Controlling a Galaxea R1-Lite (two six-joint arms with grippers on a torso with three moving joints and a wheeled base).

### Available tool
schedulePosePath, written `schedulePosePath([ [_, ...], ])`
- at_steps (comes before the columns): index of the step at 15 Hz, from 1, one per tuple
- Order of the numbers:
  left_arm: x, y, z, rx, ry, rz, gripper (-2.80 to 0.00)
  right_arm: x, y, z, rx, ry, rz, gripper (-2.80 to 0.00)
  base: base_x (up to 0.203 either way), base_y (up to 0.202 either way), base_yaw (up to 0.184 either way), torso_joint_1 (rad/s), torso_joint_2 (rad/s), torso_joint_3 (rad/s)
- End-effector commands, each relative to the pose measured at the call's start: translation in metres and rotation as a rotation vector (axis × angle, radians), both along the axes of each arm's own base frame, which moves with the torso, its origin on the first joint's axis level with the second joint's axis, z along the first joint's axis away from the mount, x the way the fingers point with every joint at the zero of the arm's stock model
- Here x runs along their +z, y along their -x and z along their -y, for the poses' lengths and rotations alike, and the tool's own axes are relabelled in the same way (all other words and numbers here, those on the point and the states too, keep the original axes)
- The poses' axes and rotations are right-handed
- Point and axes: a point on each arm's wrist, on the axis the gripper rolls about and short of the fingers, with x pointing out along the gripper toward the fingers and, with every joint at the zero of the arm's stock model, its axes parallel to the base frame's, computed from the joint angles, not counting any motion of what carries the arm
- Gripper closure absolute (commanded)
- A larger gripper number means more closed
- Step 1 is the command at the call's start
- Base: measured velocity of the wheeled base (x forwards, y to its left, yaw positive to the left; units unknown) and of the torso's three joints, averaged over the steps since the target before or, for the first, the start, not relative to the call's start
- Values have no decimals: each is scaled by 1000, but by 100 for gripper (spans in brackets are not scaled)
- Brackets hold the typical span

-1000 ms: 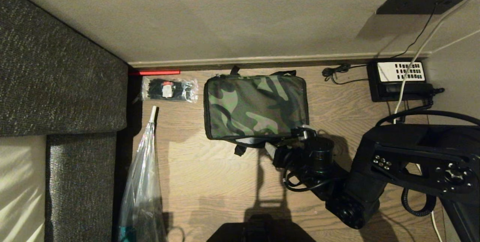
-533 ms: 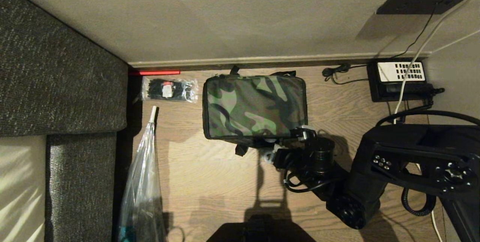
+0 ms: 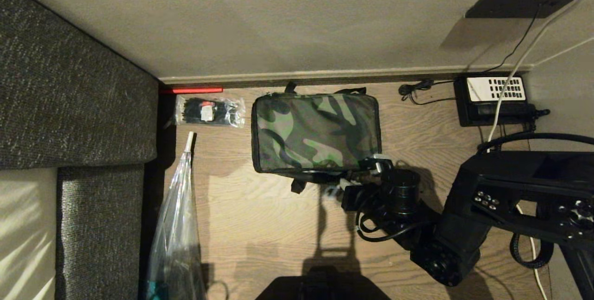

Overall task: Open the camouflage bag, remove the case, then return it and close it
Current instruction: Open the top of the storage box

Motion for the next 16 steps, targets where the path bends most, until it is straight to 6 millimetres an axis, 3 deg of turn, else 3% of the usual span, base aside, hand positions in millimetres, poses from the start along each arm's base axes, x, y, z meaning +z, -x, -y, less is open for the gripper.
schedulePosePath([
  [1, -1, 0, 0, 1, 1, -3, 0, 4, 1, 0, 10, 55, 40, -280, 0, 0, 0, 0, 0, 0],
  [4, -1, 0, 0, 1, 1, -3, 0, 9, 8, 5, 13, 60, 34, -280, 0, 0, 0, 0, 0, 0],
  [10, -1, 0, 0, 1, 1, -3, 0, 51, 43, 33, 140, 79, 86, -280, 0, 0, 0, 0, 0, 0],
  [13, -1, 0, 0, 1, 1, -3, 0, 40, 54, 37, 270, 83, -21, -280, 0, 0, 0, 0, 0, 0],
  [16, -1, 0, 0, 1, 0, -1, 0, 34, 45, 28, 308, -4, -104, -280, 0, 0, 0, 0, 0, 0],
])
